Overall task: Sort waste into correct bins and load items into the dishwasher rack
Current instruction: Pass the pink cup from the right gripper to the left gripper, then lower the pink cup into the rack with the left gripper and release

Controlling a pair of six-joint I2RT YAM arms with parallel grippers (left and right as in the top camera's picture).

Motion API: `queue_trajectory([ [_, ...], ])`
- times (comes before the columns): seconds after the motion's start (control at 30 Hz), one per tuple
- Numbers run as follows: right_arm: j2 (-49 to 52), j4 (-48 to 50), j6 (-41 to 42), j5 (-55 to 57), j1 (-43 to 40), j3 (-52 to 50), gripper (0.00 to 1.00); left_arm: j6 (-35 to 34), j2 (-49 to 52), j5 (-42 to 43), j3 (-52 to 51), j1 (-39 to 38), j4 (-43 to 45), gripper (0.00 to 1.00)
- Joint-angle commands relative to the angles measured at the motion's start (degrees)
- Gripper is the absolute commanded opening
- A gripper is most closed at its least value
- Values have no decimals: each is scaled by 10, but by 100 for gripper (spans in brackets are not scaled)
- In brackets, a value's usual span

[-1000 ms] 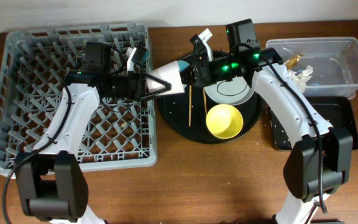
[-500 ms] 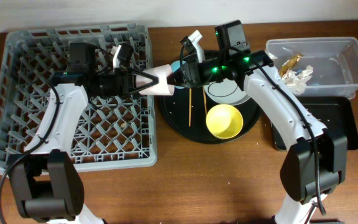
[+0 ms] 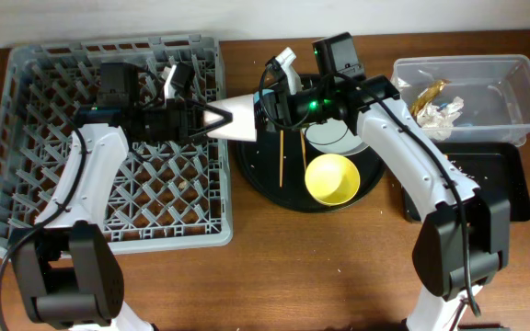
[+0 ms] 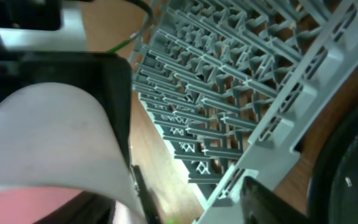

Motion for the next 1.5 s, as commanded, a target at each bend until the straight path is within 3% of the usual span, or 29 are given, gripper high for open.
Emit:
queue_trajectory([
  [0.0, 3, -7, -2, 13, -43, 1, 74, 3, -1, -7, 7, 28, 18, 35],
  [0.1, -6, -43, -33, 20, -92, 1, 80, -17, -15, -141, 10, 51, 16, 34],
  [0.17, -16, -89, -61, 49, -125, 1, 82, -17, -47, -276, 12, 53, -12, 34],
  [0.33, -45, -167, -98, 168, -153, 1, 88, -17, -166, -600, 21, 20, -140, 35],
  [0.47, -51, -202, -109, 230, -149, 1, 88, -19, -220, -800, 21, -43, -252, 35],
  [0.73, -51, -218, -109, 236, -139, 1, 87, -31, -141, -900, -3, -144, -266, 35],
  [1.0, -51, -219, -120, 240, -114, 1, 83, -32, -5, -919, -3, -162, -262, 35],
  [1.03, -51, -219, -120, 240, -114, 1, 83, -32, 7, -918, -3, -162, -261, 39],
  [1.13, -50, -216, -119, 240, -113, 1, 80, -31, 33, -918, -3, -162, -260, 76],
  [1.2, -50, -184, -118, 243, -106, 1, 70, -31, 35, -918, -2, -162, -250, 99],
  [1.47, -40, -21, 18, 511, -12, 2, 79, -32, 0, -918, 123, -161, -285, 99],
])
